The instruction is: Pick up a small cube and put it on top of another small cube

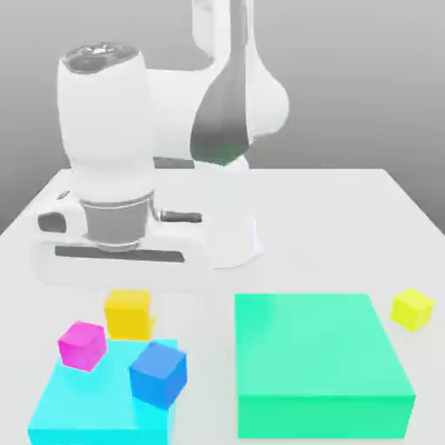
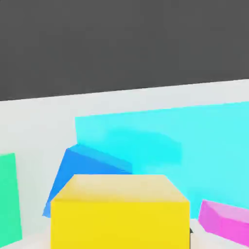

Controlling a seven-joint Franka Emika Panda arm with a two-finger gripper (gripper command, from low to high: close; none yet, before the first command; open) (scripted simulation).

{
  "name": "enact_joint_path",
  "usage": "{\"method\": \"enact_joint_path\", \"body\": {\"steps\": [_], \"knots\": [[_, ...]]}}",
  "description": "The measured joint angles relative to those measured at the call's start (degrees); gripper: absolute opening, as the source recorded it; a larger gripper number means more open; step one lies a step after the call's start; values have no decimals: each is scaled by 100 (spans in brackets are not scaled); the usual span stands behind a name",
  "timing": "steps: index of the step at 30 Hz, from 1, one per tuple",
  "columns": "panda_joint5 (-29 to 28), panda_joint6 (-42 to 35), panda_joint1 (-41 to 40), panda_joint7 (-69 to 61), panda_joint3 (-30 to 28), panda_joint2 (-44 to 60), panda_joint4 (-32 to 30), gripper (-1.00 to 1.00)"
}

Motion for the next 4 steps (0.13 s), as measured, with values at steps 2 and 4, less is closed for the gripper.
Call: {"method": "enact_joint_path", "body": {"steps": [2,4], "knots": [[1,136,13,-1,12,108,-28,100],[1,136,13,-1,12,108,-28,100]]}}
